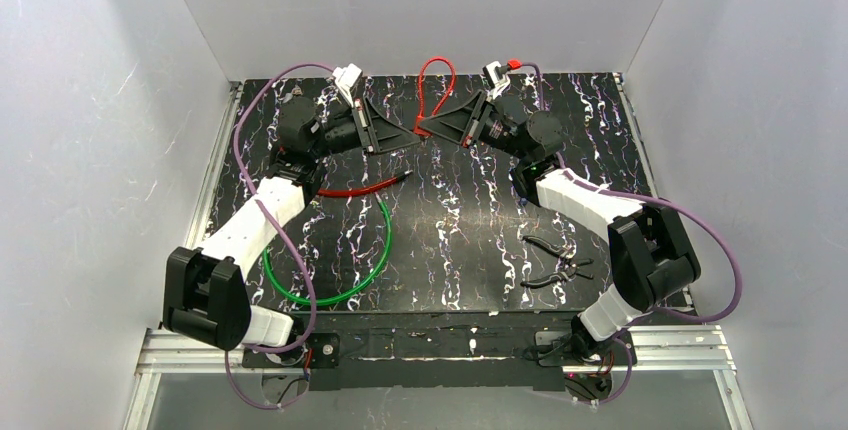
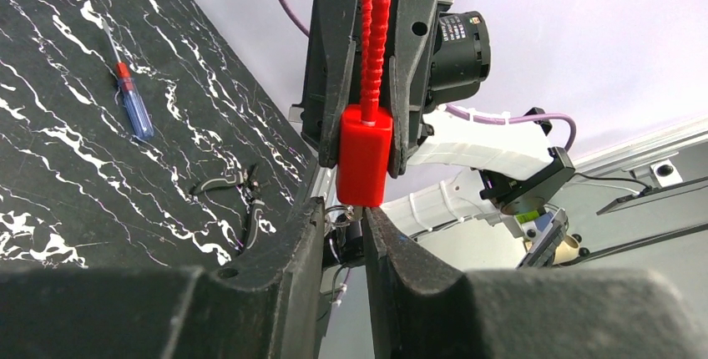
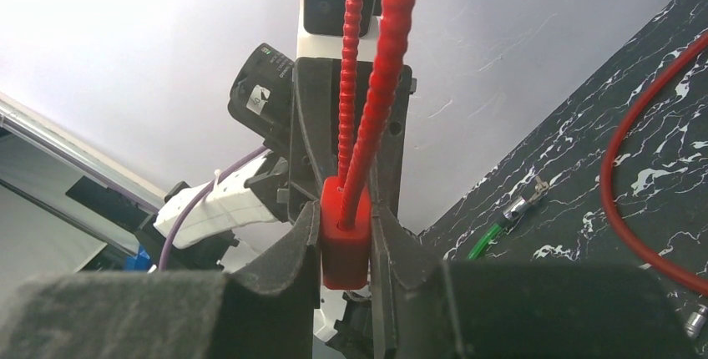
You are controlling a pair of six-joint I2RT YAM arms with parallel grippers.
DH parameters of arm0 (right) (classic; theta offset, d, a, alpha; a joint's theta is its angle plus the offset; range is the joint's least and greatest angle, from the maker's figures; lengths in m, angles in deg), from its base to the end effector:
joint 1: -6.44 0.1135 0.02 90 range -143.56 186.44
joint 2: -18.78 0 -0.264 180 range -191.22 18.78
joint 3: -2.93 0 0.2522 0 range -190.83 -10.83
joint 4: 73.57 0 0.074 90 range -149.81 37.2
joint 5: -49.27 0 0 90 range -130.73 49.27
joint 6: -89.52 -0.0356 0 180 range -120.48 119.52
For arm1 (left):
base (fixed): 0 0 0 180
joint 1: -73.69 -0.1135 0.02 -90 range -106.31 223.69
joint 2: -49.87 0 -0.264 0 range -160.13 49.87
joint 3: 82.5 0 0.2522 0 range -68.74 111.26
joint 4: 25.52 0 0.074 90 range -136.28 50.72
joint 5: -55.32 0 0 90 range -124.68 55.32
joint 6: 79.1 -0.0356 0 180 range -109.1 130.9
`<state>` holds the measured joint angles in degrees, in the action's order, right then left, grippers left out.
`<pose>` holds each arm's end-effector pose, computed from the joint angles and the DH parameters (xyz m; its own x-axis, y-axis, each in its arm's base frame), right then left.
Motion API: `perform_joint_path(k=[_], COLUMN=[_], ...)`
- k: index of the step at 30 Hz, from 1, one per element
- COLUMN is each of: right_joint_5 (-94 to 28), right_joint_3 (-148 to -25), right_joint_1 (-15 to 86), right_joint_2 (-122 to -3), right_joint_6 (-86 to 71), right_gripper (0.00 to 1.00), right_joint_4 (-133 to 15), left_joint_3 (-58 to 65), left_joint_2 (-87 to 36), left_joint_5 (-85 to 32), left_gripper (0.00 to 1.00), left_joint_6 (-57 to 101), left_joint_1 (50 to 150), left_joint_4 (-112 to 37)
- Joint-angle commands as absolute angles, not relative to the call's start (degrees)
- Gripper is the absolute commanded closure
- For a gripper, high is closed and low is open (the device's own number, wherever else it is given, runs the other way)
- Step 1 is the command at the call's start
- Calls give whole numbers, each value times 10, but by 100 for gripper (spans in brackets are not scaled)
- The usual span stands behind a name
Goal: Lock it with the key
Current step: Lock the lock.
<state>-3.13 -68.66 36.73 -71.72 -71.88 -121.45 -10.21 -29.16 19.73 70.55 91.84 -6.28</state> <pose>0.2915 0.1954 0.3453 -0.6822 0.4711 -0.5591 -0.6709 -0.0992 0.7349 0.2881 -0.1249 0.3636 -0.7036 -0.2979 -0.6452 0.6503 0.0963 -0.7536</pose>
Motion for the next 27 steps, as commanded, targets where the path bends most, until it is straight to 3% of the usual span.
perform_joint_path(k=[1, 17, 19, 24, 27], right_joint_5=[-34, -40, -41, -43, -45], right_joint_3=[-696, -694, -693, -687, -686], right_joint_1=[377, 382, 382, 383, 383], right_joint_2=[-711, -717, -717, -718, -720], right_joint_6=[-715, -724, -729, -747, -756], right_gripper=[99, 99, 99, 99, 99], right_joint_4=[-1266, -1278, -1284, -1305, -1319], left_joint_3=[-93, -101, -104, -111, -117], left_joint_2=[-296, -304, -307, -313, -314], left_joint_5=[194, 179, 179, 181, 182], left_gripper=[77, 78, 81, 99, 100], left_joint_6=[702, 738, 749, 782, 803], left_joint_1=[929, 930, 930, 930, 930], left_joint_4=[-45, -33, -28, -2, 19])
